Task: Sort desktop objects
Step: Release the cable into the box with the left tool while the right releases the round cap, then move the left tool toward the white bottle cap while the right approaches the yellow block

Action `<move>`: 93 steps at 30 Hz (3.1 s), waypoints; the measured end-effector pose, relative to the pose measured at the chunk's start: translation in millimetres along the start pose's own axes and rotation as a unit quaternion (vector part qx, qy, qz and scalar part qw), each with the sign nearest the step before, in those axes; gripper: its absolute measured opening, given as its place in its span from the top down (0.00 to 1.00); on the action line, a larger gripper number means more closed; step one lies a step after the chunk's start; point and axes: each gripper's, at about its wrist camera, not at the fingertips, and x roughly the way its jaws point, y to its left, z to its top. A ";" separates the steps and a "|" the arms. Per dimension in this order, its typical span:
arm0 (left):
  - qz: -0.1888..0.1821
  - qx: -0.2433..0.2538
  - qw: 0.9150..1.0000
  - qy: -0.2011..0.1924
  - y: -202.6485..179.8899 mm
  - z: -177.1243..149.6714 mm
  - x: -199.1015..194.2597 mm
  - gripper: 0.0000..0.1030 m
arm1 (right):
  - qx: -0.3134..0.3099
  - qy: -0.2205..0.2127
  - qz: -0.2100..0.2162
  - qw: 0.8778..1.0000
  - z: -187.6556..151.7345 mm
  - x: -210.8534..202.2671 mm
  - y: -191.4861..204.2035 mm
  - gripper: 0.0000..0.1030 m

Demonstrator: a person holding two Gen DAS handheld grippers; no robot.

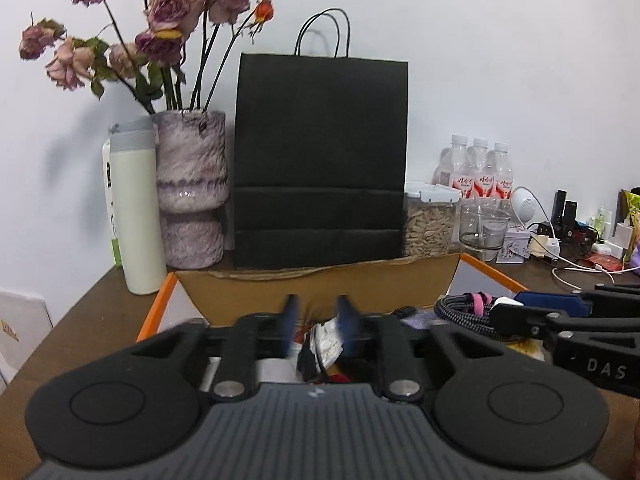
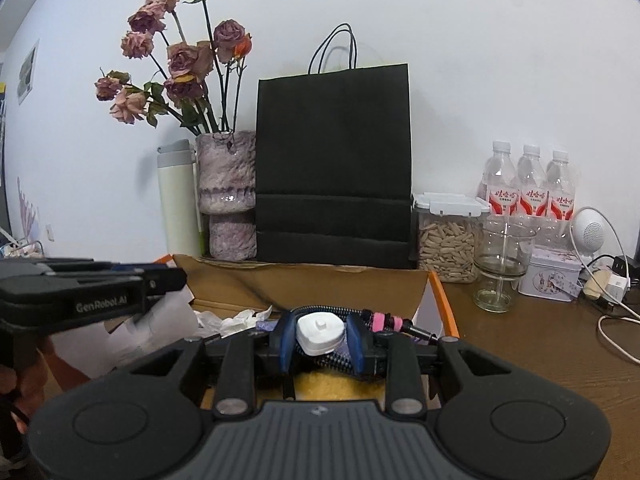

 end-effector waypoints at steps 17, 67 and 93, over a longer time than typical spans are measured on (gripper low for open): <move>0.042 0.014 0.999 -0.029 -13.7 -1.9 -25.4 0.00 | -0.008 -0.024 -0.015 1.000 -3.9 -16.2 3.3 0.07; 0.146 0.013 0.989 0.021 42.7 -47.5 -120.9 0.00 | -0.034 0.077 0.062 0.995 -53.1 -72.1 70.9 0.07; 0.131 -0.009 0.989 0.067 74.3 -54.8 -117.0 0.00 | -0.063 0.158 0.093 0.981 -58.6 -19.7 124.2 0.64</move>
